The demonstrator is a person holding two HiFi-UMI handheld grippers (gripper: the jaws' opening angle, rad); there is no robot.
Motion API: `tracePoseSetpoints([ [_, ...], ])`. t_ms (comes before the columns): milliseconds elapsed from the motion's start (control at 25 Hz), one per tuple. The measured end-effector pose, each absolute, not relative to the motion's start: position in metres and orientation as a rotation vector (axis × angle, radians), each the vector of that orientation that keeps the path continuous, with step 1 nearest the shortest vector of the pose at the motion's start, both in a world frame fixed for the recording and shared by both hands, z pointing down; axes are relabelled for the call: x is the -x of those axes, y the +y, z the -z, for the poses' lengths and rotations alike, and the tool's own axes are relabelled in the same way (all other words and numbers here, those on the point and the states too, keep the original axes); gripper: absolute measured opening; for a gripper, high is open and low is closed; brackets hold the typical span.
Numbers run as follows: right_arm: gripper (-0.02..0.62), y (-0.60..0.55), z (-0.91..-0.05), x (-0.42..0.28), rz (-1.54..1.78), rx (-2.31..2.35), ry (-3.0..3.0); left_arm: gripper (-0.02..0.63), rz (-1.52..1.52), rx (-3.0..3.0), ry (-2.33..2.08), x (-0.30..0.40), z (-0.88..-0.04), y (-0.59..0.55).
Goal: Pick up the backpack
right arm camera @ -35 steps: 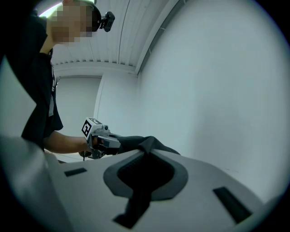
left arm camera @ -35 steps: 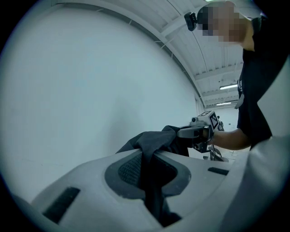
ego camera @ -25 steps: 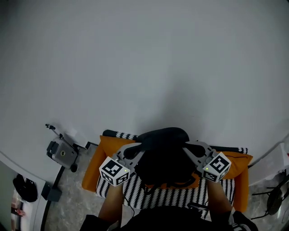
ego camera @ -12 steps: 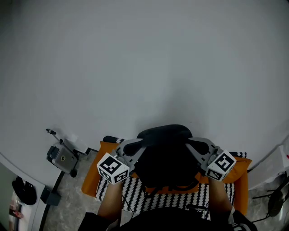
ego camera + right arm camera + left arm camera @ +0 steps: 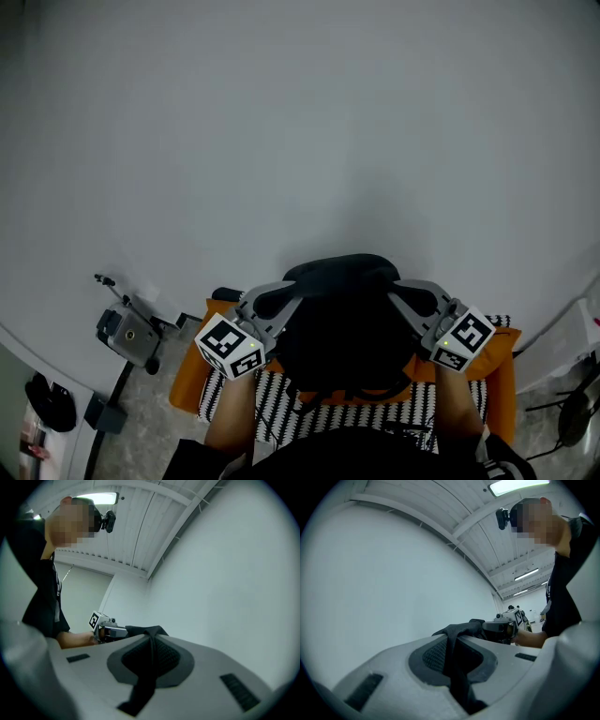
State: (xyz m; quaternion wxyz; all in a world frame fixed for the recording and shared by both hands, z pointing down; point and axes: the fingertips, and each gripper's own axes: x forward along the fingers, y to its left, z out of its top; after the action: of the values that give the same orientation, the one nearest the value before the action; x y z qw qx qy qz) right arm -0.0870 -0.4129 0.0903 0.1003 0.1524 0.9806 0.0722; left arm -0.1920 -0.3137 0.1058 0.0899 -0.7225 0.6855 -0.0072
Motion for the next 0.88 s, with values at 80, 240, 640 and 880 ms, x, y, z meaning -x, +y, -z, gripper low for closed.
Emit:
tracePoseSetpoints([
  [80, 0.031, -0.413, -0.090, 0.085, -0.219, -0.453, 2.896, 0.041, 0.022, 2.139, 2.036, 0.190, -0.103, -0.314],
  [240, 0.031, -0.410, -0.086, 0.090, -0.223, -0.450, 2.892, 0.041, 0.019, 2.136, 2.030, 0.195, -0.098, -0.311],
  [640, 0.031, -0.403, -0.082, 0.087, -0.223, -0.457, 2.875, 0.041, 0.006, 2.127, 2.013, 0.192, -0.090, -0.303],
  [880, 0.031, -0.400, -0.080, 0.084, -0.228, -0.465, 2.868, 0.041, -0.015, 2.130, 2.013, 0.190, -0.087, -0.301],
])
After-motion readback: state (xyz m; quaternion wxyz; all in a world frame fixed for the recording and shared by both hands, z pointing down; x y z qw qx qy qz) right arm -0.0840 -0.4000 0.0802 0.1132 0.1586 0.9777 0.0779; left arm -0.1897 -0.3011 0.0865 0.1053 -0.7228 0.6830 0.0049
